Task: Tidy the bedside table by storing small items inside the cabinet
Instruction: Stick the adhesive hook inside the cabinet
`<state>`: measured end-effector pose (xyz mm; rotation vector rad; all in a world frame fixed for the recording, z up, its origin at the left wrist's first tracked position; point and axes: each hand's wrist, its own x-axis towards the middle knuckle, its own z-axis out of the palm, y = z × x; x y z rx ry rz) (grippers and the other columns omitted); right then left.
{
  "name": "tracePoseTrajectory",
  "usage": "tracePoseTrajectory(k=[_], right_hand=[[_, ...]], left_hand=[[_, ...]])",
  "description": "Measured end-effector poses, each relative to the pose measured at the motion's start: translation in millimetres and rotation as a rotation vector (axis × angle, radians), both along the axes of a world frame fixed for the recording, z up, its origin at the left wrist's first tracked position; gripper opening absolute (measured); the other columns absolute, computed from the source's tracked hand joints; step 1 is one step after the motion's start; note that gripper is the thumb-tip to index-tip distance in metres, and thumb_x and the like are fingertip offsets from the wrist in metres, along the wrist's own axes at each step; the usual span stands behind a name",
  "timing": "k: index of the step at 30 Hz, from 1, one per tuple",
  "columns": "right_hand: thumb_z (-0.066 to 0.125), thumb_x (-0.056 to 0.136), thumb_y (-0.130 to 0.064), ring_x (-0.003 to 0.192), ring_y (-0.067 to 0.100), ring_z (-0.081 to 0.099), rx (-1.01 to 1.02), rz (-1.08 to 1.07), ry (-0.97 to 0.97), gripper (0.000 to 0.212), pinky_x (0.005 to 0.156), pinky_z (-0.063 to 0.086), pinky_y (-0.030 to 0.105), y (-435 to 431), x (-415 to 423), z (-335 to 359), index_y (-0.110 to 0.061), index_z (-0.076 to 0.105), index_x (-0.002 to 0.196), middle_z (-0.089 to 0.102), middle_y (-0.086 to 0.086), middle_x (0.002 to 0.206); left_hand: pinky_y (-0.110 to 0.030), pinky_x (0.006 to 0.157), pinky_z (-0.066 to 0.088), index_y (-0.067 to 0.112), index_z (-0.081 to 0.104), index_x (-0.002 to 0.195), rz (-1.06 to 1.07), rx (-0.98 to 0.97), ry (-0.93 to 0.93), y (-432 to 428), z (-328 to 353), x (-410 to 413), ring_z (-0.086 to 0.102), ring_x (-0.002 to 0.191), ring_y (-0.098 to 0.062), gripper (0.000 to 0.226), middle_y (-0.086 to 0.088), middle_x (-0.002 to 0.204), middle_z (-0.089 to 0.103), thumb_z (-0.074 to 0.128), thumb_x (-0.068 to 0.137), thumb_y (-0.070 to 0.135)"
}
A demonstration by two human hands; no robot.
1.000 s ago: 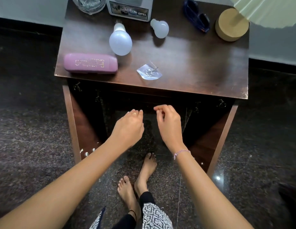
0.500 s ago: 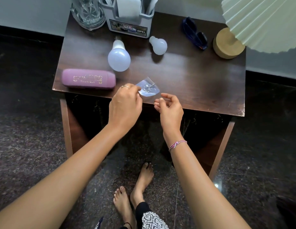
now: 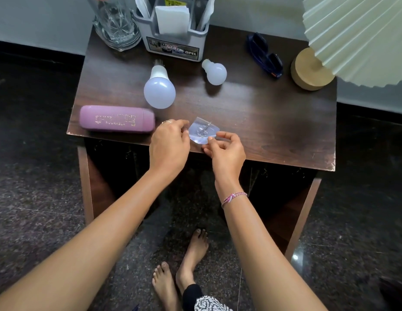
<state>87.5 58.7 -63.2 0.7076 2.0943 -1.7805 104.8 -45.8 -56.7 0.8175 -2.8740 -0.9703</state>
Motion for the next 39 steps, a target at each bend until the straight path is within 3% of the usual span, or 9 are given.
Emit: tracePoseTrajectory(k=[4, 9, 12, 18, 22, 28, 34, 37, 39], right_hand=[[0.067, 0.084, -0.010, 0.069, 0.011, 0.070, 0.045, 0.007, -0.017, 0.015, 0.078, 0.058, 0.028, 2, 0, 2, -0.019, 0.059, 0.093, 0.071, 0.002, 0.073], [0.071, 0.082, -0.010, 0.066, 0.011, 0.070, 0.040, 0.028, -0.005, 0.020, 0.079, 0.058, 0.030, 16, 1, 7, -0.021, 0.060, 0.095, 0.073, 0.004, 0.073], [0.070, 0.081, -0.007, 0.065, 0.012, 0.069, -0.010, 0.056, 0.011, 0.023, 0.081, 0.058, 0.035, 26, 9, 5, -0.024, 0.062, 0.095, 0.072, 0.003, 0.070], [0.068, 0.083, -0.006, 0.070, 0.013, 0.072, -0.022, 0.068, 0.007, 0.023, 0.075, 0.058, 0.028, 40, 40, -13, -0.025, 0.069, 0.094, 0.074, 0.004, 0.074], [0.067, 0.083, -0.006, 0.067, 0.010, 0.071, -0.003, 0.050, 0.013, 0.024, 0.070, 0.057, 0.021, 43, 60, -27, -0.015, 0.069, 0.105, 0.074, 0.003, 0.076], [0.066, 0.084, -0.007, 0.070, 0.011, 0.070, 0.015, 0.016, -0.001, 0.024, 0.070, 0.056, 0.023, 44, 94, -38, -0.010, 0.070, 0.108, 0.074, 0.004, 0.082], [0.064, 0.086, -0.009, 0.073, 0.010, 0.071, 0.046, 0.052, 0.022, 0.026, 0.078, 0.058, 0.027, 42, 103, -62, -0.014, 0.068, 0.111, 0.073, -0.003, 0.081], [0.063, 0.087, -0.008, 0.075, 0.005, 0.070, 0.089, 0.104, 0.037, 0.031, 0.084, 0.057, 0.027, 42, 99, -84, -0.012, 0.065, 0.118, 0.071, -0.009, 0.081], [0.063, 0.087, -0.008, 0.083, 0.003, 0.068, 0.160, 0.149, 0.069, 0.032, 0.089, 0.055, 0.026, 46, 91, -100, -0.011, 0.063, 0.120, 0.070, -0.007, 0.096]], left_hand=[[-0.037, 0.088, 0.050, 0.014, 0.067, 0.112, 0.048, 0.061, -0.016, 2, 4, 3, 0.065, 0.093, -0.022, 0.027, -0.005, 0.102, 0.071, 0.055, 0.087, 0.012], [-0.019, 0.075, 0.047, 0.015, 0.071, 0.103, 0.162, 0.209, -0.051, 4, 10, 8, 0.063, 0.076, -0.009, 0.021, -0.002, 0.087, 0.073, 0.063, 0.084, 0.014], [-0.020, 0.073, 0.048, 0.015, 0.074, 0.093, 0.175, 0.265, -0.072, 7, 10, 16, 0.066, 0.073, -0.011, 0.013, -0.002, 0.082, 0.074, 0.066, 0.083, 0.017], [-0.022, 0.072, 0.051, 0.018, 0.075, 0.086, 0.209, 0.316, -0.075, 13, -3, 44, 0.066, 0.068, -0.009, 0.010, 0.003, 0.071, 0.071, 0.066, 0.083, 0.016], [-0.021, 0.073, 0.050, 0.017, 0.075, 0.088, 0.164, 0.312, -0.061, 17, -14, 66, 0.067, 0.071, -0.009, 0.011, 0.002, 0.075, 0.072, 0.065, 0.083, 0.015], [-0.018, 0.071, 0.046, 0.018, 0.075, 0.090, 0.114, 0.307, -0.052, 20, -21, 101, 0.067, 0.072, -0.008, 0.013, 0.003, 0.077, 0.073, 0.065, 0.083, 0.015], [-0.003, 0.064, 0.037, 0.021, 0.075, 0.092, 0.078, 0.261, -0.016, 19, -46, 105, 0.061, 0.072, 0.001, 0.013, 0.010, 0.083, 0.072, 0.065, 0.084, 0.017], [-0.004, 0.068, 0.037, 0.018, 0.074, 0.096, 0.081, 0.241, 0.010, 23, -72, 98, 0.061, 0.076, -0.002, 0.015, 0.006, 0.089, 0.073, 0.065, 0.084, 0.017], [-0.010, 0.076, 0.040, 0.015, 0.073, 0.098, 0.083, 0.213, 0.026, 31, -90, 93, 0.063, 0.082, -0.006, 0.017, 0.001, 0.093, 0.073, 0.065, 0.084, 0.017]])
